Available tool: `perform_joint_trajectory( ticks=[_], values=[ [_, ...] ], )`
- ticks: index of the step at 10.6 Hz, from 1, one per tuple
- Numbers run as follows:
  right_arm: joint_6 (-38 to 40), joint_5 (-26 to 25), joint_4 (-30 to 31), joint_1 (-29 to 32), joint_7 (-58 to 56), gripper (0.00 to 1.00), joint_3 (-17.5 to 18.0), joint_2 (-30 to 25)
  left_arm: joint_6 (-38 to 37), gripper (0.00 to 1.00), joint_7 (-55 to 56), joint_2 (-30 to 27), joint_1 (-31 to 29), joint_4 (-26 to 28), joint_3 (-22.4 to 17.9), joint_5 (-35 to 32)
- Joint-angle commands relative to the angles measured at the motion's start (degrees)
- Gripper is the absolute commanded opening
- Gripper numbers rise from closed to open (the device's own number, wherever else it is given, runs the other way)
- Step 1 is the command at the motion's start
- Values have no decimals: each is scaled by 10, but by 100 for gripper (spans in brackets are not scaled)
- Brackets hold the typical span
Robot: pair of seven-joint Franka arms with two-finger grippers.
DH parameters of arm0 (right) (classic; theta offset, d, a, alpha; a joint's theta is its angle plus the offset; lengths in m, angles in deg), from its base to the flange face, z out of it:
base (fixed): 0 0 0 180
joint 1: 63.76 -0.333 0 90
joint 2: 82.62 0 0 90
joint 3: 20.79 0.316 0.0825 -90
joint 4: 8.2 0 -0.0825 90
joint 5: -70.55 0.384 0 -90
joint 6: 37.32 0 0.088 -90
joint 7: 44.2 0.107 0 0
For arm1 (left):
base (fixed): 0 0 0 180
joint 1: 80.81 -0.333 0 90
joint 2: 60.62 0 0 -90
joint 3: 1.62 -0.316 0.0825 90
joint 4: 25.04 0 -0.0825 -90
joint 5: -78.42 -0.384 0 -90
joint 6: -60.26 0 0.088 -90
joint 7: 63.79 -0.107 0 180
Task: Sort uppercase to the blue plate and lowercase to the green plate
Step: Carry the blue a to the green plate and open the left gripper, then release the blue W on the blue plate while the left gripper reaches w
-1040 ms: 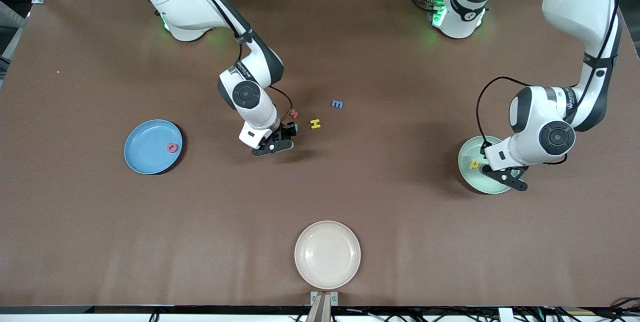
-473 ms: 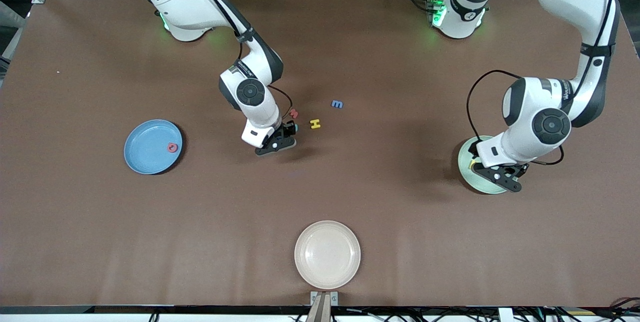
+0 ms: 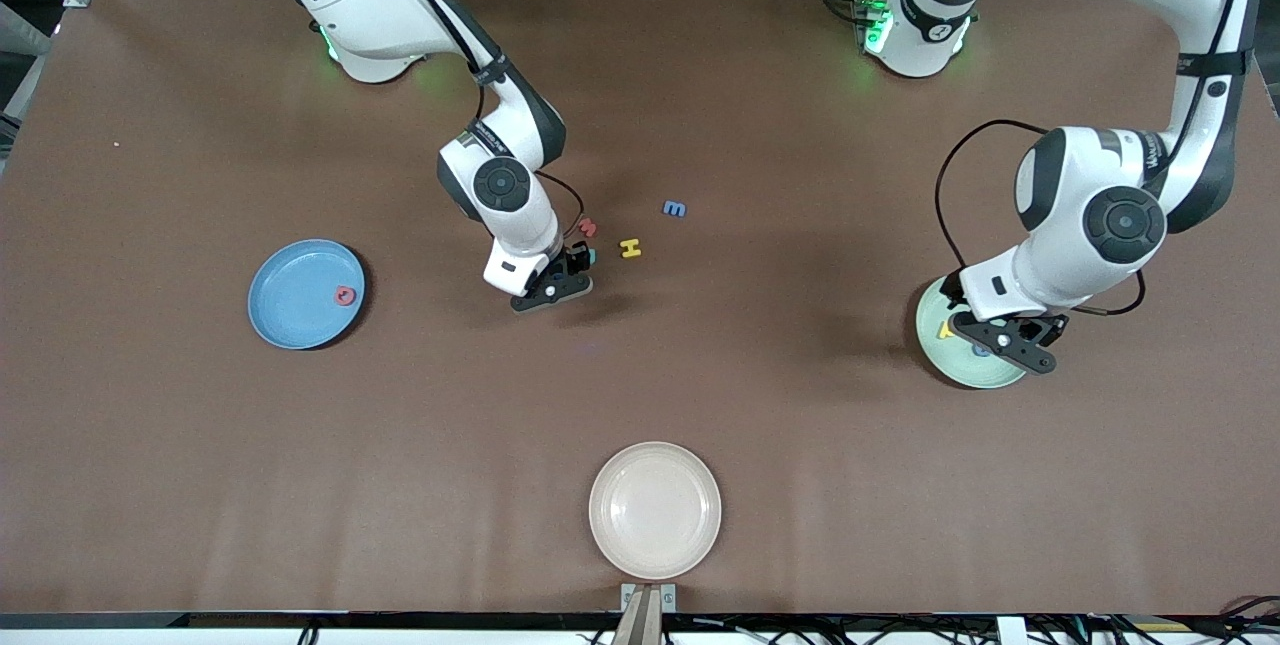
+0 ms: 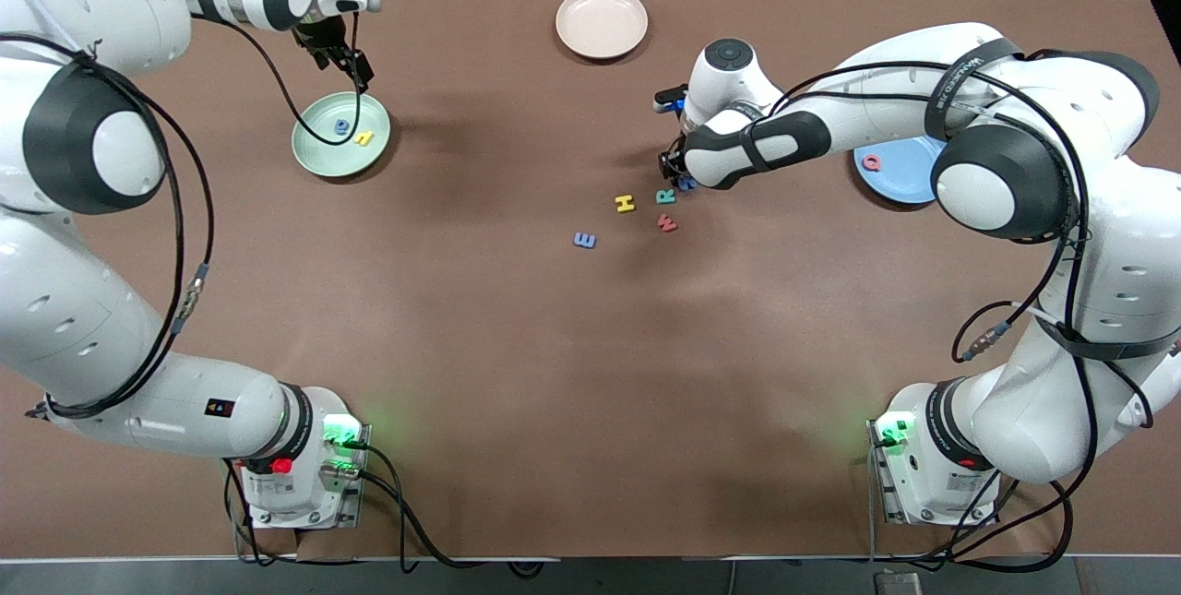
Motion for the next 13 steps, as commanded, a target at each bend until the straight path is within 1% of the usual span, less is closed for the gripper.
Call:
perform_joint_trajectory(
  ticks=[1,4,5,8,9,10,13],
  values=[
    [5,-15,9,4,-2,61,-3,3,-43,100,-4,-46,0,10,-2,15],
    [18,-15,12,4,1,60,-2,0,-58,100,-4,-73,2,9,-2,15],
    [34,-14,10,4,1,60,-2,-3,-58,100,-9,-77,2,9,-2,15],
    [40,-14,10,4,1,59,-2,-5,-59,100,-17,-82,0,8,-4,15],
    [40,-14,10,4,2,58,-2,-4,-59,100,-18,-83,0,8,-5,15],
    [40,-14,9,4,4,52,-2,-4,-59,100,-18,-88,1,8,-5,15],
    [38,-13,5,5,4,46,-2,-2,-59,100,-19,-100,2,8,-1,14]
  ],
)
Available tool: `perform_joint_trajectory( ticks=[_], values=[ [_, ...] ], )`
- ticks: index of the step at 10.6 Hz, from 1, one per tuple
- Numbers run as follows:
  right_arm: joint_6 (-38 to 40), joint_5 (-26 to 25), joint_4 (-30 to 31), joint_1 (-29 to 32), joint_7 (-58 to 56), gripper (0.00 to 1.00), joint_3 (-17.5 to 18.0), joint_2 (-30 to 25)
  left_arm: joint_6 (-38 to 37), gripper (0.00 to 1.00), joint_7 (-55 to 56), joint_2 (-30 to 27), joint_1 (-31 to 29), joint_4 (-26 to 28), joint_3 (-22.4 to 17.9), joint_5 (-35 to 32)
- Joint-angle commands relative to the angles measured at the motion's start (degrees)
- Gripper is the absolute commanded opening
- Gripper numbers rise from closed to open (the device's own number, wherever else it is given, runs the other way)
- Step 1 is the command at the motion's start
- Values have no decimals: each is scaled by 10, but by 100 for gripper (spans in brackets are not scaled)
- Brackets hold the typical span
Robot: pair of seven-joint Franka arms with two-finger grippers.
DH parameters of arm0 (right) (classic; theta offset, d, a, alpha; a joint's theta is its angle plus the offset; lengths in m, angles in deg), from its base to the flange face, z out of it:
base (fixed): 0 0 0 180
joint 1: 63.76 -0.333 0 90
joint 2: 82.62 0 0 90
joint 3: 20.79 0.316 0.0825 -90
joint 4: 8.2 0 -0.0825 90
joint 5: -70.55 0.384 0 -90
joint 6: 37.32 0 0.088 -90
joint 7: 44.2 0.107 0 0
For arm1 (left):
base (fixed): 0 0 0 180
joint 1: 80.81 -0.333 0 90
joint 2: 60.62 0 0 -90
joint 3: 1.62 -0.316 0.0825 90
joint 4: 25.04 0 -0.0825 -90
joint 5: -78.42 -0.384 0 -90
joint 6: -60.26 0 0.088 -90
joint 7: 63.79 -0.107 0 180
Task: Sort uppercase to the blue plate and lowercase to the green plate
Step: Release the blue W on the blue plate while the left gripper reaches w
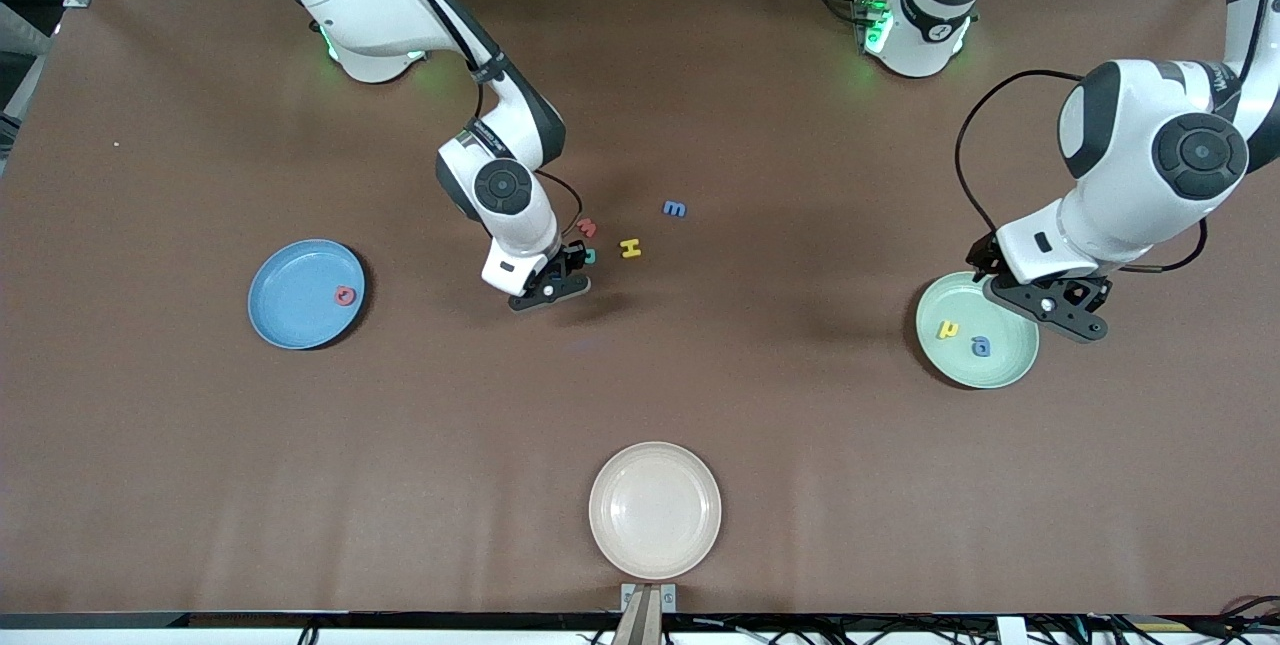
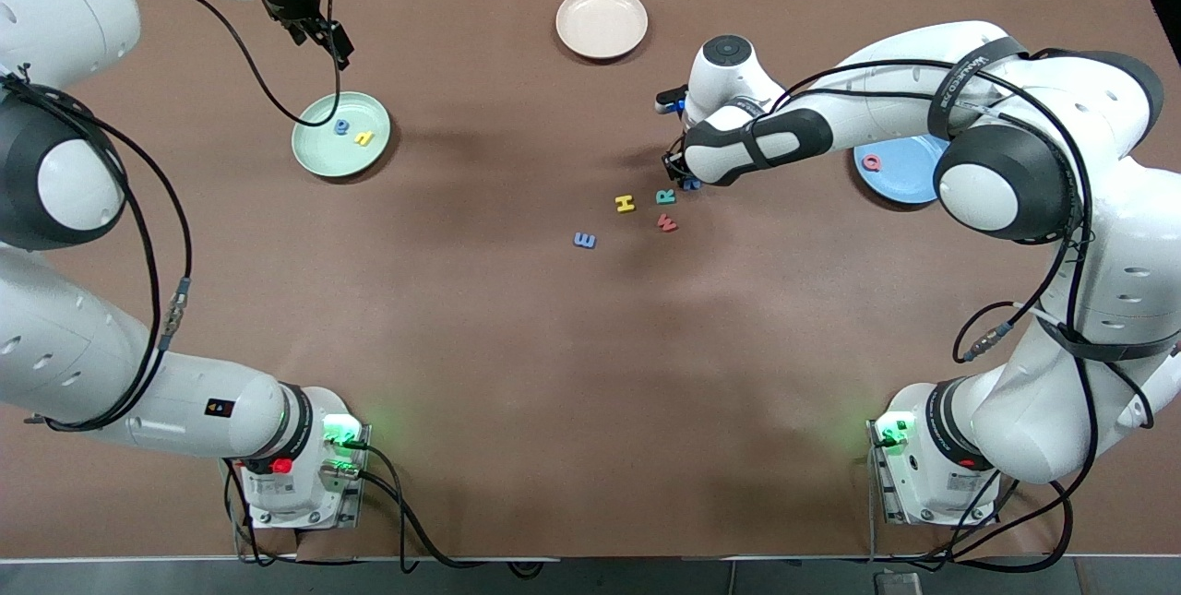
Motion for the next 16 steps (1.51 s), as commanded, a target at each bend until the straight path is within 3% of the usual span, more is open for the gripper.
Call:
perform_joint_trajectory(
  ticks=[1,6,9,13,16],
  values=[
    [6,-12,9,5,4,45,-1,3,-8,100,-18,-25,2,7,10,13],
    [7,-12,8,5,4,36,-1,3,-8,100,-11,-23,5,-11,58,86],
    [12,-12,-5,16,-7,36,-1,1,-8,87,-2,-22,39,-11,64,101],
    [61,-12,-25,99,-168,36,-6,-8,5,88,24,-7,57,-10,126,95],
    [150,-12,-59,121,-292,35,-57,-35,70,92,130,42,98,-13,166,95]
  ],
)
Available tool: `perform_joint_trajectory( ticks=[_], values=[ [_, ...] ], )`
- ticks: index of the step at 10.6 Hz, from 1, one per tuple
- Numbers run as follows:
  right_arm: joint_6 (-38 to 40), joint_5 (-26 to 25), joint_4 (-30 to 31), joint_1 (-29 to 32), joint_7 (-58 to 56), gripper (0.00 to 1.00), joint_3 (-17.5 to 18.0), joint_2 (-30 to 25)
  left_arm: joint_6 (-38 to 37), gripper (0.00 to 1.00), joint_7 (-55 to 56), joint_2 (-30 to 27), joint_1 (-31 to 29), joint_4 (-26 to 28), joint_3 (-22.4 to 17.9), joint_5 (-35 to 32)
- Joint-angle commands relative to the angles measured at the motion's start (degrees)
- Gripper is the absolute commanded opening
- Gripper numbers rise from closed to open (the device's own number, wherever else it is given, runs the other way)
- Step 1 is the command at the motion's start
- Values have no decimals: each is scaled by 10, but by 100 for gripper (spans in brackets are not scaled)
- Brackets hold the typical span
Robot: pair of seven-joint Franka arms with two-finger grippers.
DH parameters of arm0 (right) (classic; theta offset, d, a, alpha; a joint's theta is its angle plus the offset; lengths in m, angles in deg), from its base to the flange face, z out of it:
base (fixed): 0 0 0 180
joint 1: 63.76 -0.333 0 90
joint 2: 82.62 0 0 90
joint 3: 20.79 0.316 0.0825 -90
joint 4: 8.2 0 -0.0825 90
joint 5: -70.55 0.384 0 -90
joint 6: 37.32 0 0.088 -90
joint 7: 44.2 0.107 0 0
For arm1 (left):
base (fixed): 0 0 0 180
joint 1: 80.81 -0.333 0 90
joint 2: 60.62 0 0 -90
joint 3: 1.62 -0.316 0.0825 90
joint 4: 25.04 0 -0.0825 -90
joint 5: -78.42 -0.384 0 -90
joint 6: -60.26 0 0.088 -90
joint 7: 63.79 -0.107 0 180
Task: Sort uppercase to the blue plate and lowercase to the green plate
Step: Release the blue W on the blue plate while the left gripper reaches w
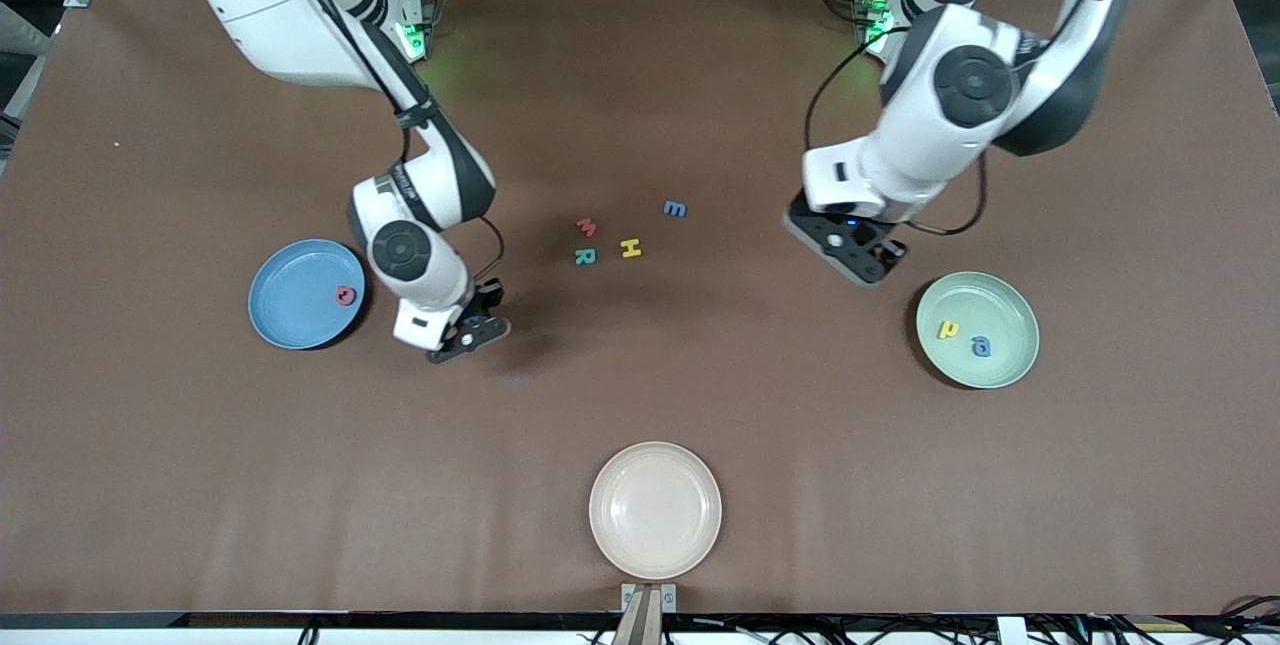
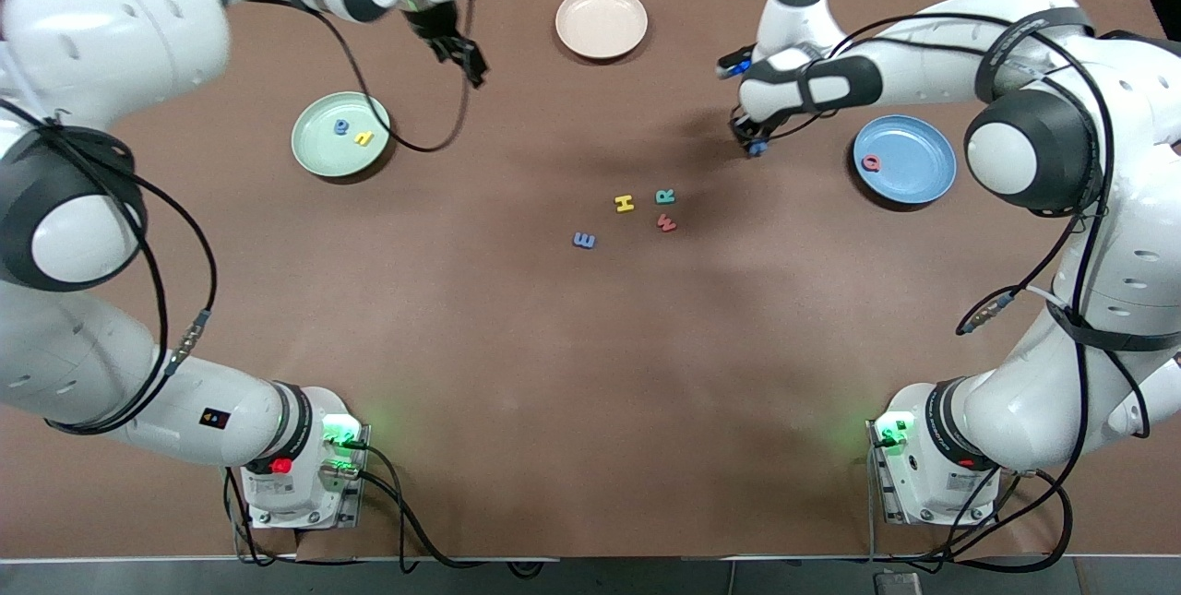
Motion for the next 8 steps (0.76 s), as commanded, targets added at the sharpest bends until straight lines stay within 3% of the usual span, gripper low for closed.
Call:
perform_joint_trajectory(
  ticks=[1,3,6,8],
  values=[
    [82,-10,-28,15,-92,35,-33,-30,50,92,56,48,33,-9,20,9],
    [95,-5,-29,41,-194,35,-67,-39,63,91,121,88,90,-39,23,4],
    [109,9,0,73,-313,35,-116,-52,63,89,204,174,166,-135,19,2],
    [108,77,27,76,-438,35,-178,-53,63,87,207,243,200,-197,17,-67]
  ],
)
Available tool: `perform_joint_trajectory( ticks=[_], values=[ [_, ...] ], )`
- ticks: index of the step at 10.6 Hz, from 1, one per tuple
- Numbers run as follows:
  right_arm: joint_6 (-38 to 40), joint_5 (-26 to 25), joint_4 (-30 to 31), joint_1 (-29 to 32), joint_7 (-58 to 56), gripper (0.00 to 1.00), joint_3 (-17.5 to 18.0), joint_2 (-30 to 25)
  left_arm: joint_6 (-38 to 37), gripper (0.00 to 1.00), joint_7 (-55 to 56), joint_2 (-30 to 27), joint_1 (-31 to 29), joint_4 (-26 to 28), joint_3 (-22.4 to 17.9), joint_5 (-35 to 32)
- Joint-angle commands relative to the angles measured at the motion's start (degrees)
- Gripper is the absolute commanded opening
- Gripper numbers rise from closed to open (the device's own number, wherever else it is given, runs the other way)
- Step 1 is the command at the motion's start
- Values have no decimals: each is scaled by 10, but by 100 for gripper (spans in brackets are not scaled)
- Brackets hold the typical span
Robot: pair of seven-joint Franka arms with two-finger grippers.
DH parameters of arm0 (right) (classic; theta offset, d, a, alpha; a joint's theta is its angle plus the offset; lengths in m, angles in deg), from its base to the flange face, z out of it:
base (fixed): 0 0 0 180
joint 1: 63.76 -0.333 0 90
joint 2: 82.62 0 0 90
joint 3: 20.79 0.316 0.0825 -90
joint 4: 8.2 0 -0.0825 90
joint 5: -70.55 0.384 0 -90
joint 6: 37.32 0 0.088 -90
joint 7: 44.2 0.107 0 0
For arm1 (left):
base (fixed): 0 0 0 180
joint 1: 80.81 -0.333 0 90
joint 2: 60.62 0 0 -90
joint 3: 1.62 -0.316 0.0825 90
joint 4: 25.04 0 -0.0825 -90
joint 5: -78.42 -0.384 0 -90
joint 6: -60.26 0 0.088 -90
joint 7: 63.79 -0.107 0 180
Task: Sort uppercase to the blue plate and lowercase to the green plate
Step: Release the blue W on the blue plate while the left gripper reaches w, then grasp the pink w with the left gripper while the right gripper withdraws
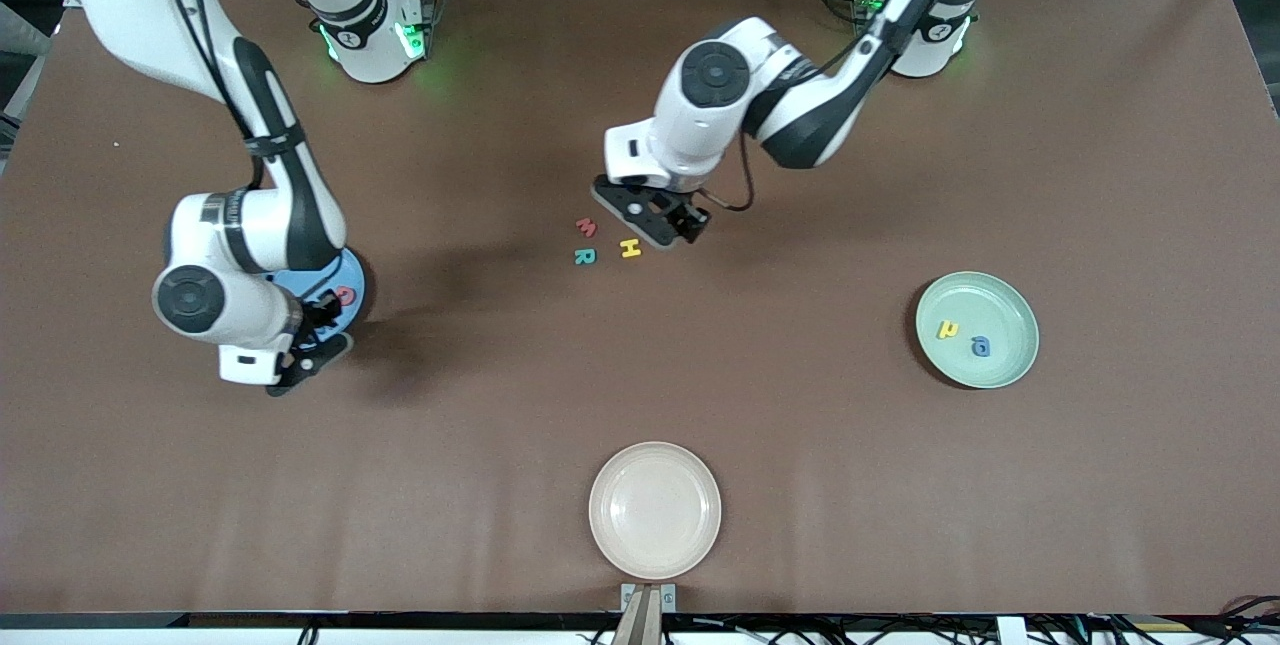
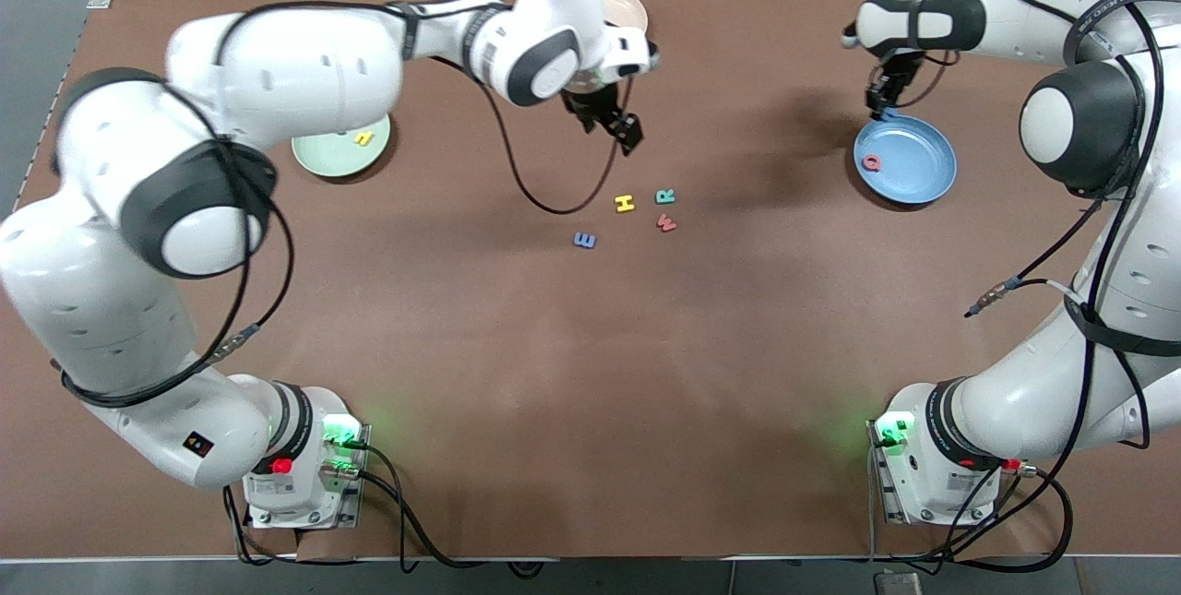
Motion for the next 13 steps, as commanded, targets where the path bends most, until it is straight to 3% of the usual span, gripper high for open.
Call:
perform_joint_trajectory(
  ticks=[1,3,6,8,11,13],
  values=[
    [-3,63,47,5,-110,39,-47,-18,-7,86,17,92,33,-84,-7,-64],
    [-7,68,53,5,-105,61,-48,-15,-6,86,59,123,58,-108,-7,-66],
    [-1,82,46,-3,-88,64,-47,-18,2,84,72,168,87,-151,-12,-66],
    [12,83,31,-13,-28,64,-36,-22,2,83,95,200,132,-188,-55,-65],
    [37,86,19,-15,85,63,2,-39,3,77,101,226,164,-202,-79,-60],
    [28,85,18,-23,118,63,8,-41,3,75,118,237,186,-204,-87,-58]
  ],
)
